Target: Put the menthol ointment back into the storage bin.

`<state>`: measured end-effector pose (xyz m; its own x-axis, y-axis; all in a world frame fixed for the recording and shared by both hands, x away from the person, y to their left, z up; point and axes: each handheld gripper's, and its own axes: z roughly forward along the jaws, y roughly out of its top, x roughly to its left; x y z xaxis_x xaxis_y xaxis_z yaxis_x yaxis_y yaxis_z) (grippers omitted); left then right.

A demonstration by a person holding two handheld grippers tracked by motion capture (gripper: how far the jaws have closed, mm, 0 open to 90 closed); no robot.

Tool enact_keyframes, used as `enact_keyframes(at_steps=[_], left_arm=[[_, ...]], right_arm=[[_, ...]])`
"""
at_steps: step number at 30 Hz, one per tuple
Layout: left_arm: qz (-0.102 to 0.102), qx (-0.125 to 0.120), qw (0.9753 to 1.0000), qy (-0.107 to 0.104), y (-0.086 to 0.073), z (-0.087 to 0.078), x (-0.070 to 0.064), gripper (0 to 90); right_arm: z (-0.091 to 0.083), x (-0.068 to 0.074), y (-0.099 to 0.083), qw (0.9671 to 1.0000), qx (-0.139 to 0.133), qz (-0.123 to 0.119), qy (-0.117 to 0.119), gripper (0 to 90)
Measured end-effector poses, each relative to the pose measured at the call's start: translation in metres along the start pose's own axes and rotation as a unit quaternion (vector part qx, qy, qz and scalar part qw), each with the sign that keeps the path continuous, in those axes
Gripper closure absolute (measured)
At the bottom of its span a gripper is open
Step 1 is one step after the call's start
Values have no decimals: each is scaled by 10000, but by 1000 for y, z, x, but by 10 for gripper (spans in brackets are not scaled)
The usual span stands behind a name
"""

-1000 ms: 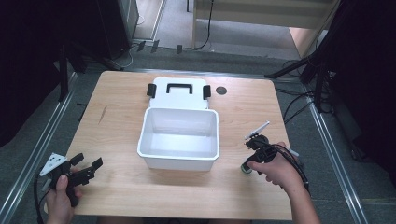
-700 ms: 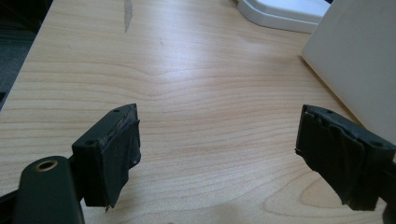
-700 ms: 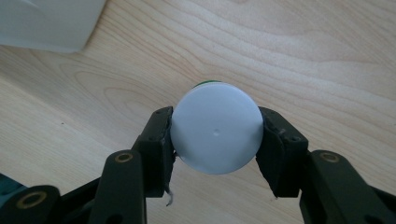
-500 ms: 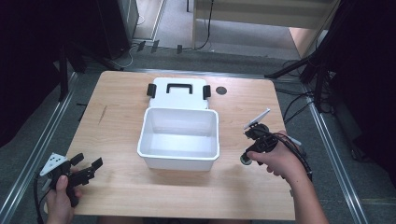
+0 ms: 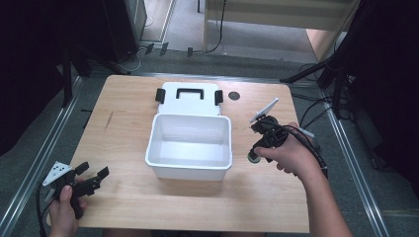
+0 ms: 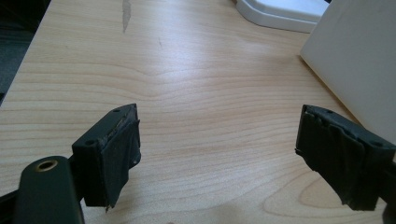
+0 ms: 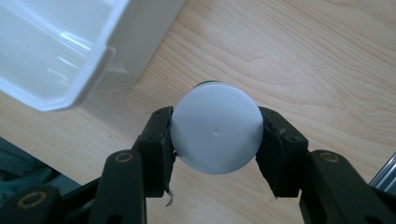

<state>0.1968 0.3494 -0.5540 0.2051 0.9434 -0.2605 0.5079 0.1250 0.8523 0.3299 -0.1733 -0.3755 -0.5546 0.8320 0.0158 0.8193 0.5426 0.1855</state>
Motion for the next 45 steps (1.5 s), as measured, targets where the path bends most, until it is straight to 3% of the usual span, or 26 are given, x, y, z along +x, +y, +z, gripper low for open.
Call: enact_keyframes(at_steps=[14, 25, 37, 45], left_arm=[[38, 7, 10000, -6, 0, 0, -1, 145], [54, 21, 10000, -18, 0, 0, -1, 145], [66, 26, 10000, -21, 0, 0, -1, 145], [70, 15, 10000, -19, 0, 1, -1, 145]], right_arm=[[-26, 23, 38, 9998, -32, -181, -78, 514], [-36, 50, 59, 9988, -77, -481, -75, 514], [-25, 73, 73, 9966, -59, -813, 97, 513], [-7, 80, 76, 9924, -40, -1226, 71, 513]])
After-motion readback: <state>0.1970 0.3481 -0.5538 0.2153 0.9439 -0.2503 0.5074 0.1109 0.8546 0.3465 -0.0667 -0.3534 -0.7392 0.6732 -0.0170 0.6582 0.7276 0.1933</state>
